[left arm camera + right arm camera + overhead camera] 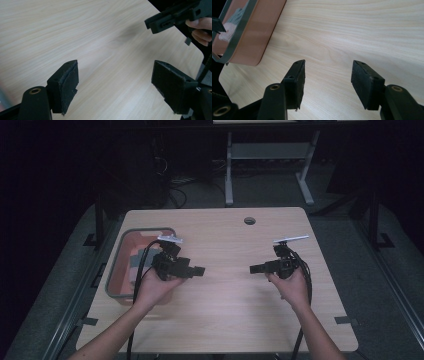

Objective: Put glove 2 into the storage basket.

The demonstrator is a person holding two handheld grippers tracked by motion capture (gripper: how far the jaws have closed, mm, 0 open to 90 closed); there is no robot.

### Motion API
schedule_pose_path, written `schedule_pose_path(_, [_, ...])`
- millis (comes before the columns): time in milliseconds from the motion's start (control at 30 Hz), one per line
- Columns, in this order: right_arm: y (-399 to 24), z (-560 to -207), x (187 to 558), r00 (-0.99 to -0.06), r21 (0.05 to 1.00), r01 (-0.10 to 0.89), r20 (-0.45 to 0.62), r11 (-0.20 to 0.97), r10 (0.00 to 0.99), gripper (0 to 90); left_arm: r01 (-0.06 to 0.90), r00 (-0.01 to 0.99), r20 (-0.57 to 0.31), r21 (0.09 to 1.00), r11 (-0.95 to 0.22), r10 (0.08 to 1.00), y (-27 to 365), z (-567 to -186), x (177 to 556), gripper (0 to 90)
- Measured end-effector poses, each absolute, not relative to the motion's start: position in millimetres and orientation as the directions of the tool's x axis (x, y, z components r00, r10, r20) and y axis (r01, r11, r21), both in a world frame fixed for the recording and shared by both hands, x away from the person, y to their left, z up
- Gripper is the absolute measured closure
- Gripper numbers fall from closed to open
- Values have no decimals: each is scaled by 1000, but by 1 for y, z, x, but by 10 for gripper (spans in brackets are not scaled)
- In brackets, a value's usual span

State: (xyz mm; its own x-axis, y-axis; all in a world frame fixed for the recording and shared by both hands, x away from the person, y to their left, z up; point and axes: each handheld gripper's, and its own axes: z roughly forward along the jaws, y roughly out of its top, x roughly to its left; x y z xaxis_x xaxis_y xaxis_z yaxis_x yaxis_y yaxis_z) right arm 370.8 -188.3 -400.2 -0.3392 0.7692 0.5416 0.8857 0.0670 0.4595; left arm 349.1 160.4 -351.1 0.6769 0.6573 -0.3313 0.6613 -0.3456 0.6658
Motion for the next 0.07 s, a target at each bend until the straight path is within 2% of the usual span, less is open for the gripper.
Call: schedule_pose_path(67, [-191, -401, 369, -337, 459, 886, 541, 65, 770, 440, 659, 683, -331, 665, -353, 651, 157, -352, 348, 218])
